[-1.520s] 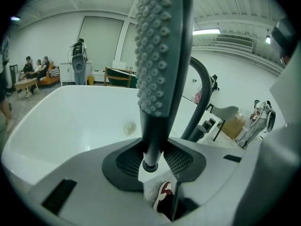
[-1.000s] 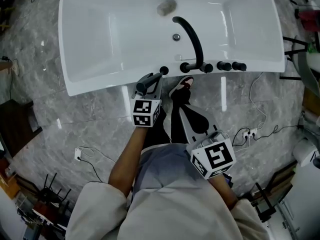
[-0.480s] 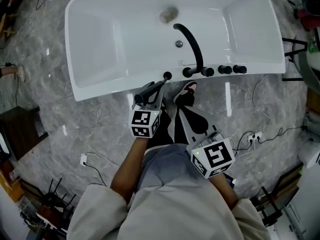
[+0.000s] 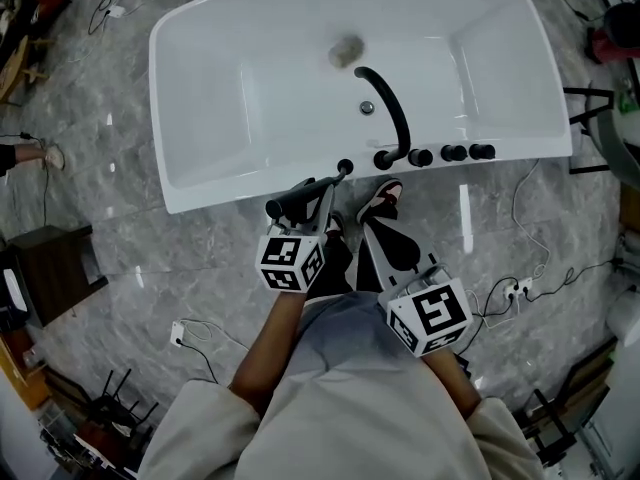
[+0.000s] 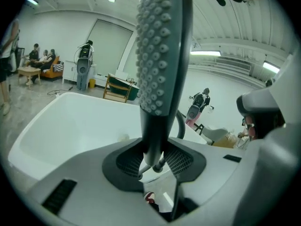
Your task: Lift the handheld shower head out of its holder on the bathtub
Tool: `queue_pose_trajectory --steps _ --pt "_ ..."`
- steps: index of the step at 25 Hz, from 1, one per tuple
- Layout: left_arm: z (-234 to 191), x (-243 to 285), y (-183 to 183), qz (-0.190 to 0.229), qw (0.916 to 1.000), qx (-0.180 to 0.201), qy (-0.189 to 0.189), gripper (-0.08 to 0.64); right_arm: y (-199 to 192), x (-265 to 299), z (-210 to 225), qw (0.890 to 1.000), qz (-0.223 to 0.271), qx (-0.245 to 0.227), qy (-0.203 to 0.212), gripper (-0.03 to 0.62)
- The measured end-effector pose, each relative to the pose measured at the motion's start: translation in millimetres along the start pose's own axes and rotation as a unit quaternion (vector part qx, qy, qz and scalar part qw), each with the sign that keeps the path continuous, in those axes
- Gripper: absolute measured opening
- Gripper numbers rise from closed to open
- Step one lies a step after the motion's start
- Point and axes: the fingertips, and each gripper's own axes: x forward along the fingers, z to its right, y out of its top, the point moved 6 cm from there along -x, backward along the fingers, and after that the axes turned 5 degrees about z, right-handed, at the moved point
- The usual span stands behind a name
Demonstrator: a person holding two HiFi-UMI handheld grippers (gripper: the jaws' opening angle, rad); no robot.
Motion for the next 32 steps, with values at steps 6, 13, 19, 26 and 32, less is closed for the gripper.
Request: queue_pose_trajectory --steps 6,13,19,26,32 --pt "6 -15 36 0.040 0.9990 0.017 -0.011 0.137 12 -6 -8 1.000 0.024 -0.007 -0.003 0.018" --pt "19 -41 60 0.066 0.9966 0.043 -0.025 0.138 30 -11 -21 0.998 0.060 -0.013 -0.007 0.018" --pt "28 -61 77 0.077 0.9940 0.067 -0.040 0.137 36 -21 -34 0.997 0.079 -0.019 -0.017 0.018" --pt "38 -78 96 0.085 0.9902 0.088 -0.067 0.138 41 -33 -36 0.994 0.100 -0.023 -0.049 0.018" --pt "52 -100 114 0.098 0.9868 0.095 -0.086 0.138 44 -43 -44 0.991 0.114 -0.031 -0.065 0.018"
